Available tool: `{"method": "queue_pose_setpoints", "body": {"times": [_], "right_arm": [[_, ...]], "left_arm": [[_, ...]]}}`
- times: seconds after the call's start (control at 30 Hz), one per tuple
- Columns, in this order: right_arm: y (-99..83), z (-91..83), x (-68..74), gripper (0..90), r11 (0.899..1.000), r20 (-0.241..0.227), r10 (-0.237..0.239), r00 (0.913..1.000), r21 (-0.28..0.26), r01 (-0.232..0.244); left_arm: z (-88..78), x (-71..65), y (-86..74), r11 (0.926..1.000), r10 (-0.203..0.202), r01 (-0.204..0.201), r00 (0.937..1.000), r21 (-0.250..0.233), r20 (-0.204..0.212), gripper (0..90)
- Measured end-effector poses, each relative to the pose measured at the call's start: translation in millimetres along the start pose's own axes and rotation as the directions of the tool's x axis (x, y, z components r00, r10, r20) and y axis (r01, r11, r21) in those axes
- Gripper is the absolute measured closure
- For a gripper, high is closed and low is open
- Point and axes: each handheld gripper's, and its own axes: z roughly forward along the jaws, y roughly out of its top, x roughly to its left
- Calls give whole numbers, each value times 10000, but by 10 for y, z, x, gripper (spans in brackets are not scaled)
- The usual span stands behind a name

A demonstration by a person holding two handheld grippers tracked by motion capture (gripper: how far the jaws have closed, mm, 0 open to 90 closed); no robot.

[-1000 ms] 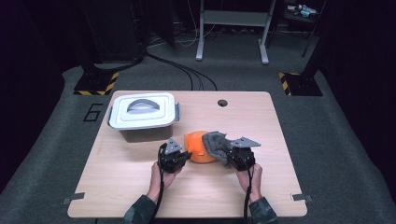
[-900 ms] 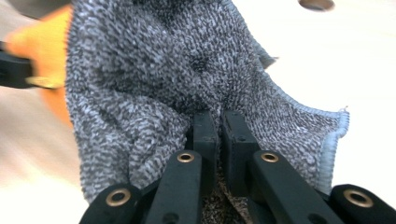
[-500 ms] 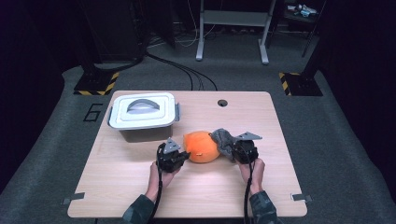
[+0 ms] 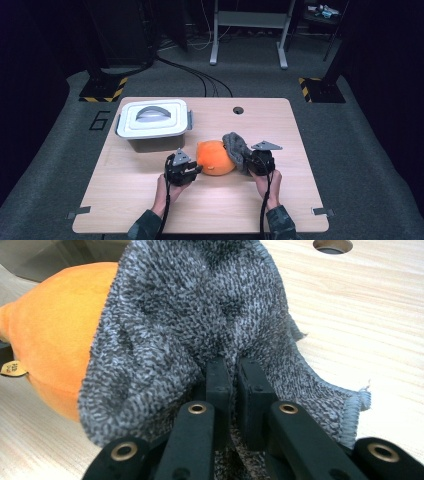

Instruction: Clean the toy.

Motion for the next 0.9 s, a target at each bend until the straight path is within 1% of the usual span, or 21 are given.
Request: {"method": "queue_pose_setpoints", "body": {"times": [0.07,0.1,0.13,0.17,0.2,0.23,0.3,0.33,0.37,0.4,0.43,0.5,0.6,0.63,0.67,0.7,0.8,0.83,0.87,0.9], "right_arm": [[-9,-6,-1,848,10000,9,-34,10000,-37,34],[-11,-11,3,848,10000,18,-38,10000,-30,38],[-13,-16,5,848,10000,38,-7,10000,-19,7],[-14,-17,6,848,10000,46,5,10000,-15,-5],[-15,-17,8,848,10000,49,18,10000,-14,-18],[-16,-17,7,848,10000,59,17,10000,2,-17],[-20,-16,0,848,10000,65,-18,10000,21,18],[-19,-14,6,848,10000,57,97,9999,23,-97],[-19,-12,3,848,10000,67,78,9999,25,-78],[-19,-10,1,848,10000,67,65,10000,-1,-65],[-19,-9,2,848,10000,67,67,10000,4,-67],[-19,-10,2,847,10000,83,71,9999,3,-71],[-22,-12,3,847,9999,92,123,9999,20,-123],[-22,-14,1,846,9999,119,123,9999,23,-123],[-23,-16,-2,846,9999,97,137,9999,9,-137],[-25,-19,-6,845,9999,107,138,9998,6,-138],[-31,-26,-27,845,10000,147,80,9999,28,-80],[-32,-27,-28,844,9999,123,128,9998,46,-128],[-33,-27,-32,844,10000,138,95,9999,24,-95],[-35,-26,-32,844,9999,120,118,9999,11,-118]], "left_arm": [[-32,-37,0,9999,102,-102,9999,-49,-9,586],[-48,-60,1,9996,268,-269,9996,-121,-111,566],[-65,-87,1,9993,331,-332,9994,-181,-81,543],[-81,-114,2,9985,475,-480,9987,-252,-188,529],[-100,-141,5,9969,734,-741,9970,-271,-246,518],[-116,-175,6,9952,906,-917,9954,-349,-302,510],[-146,-237,11,9899,1323,-1341,9905,-470,-386,499],[-148,-266,16,9873,1486,-1506,9880,-511,-410,499],[-151,-290,20,9846,1666,-1685,9851,-464,-422,498],[-144,-313,25,9817,1811,-1831,9826,-514,-420,498],[-130,-336,30,9808,1876,-1891,9816,-473,-352,498],[-93,-378,43,9755,2167,-2176,9758,-337,-279,502],[-25,-441,58,9685,2472,-2478,9686,-225,-265,518],[-4,-456,64,9673,2522,-2527,9673,-197,-273,530],[11,-469,72,9644,2636,-2641,9642,-124,-296,538],[32,-481,74,9634,2672,-2677,9631,-154,-317,553],[81,-501,84,9562,2923,-2927,9553,-14,-431,594],[97,-509,85,9561,2929,-2931,9550,37,-466,608],[110,-515,86,9523,3052,-3048,9506,158,-570,628],[123,-517,88,9487,3161,-3156,9470,169,-578,658]]}}
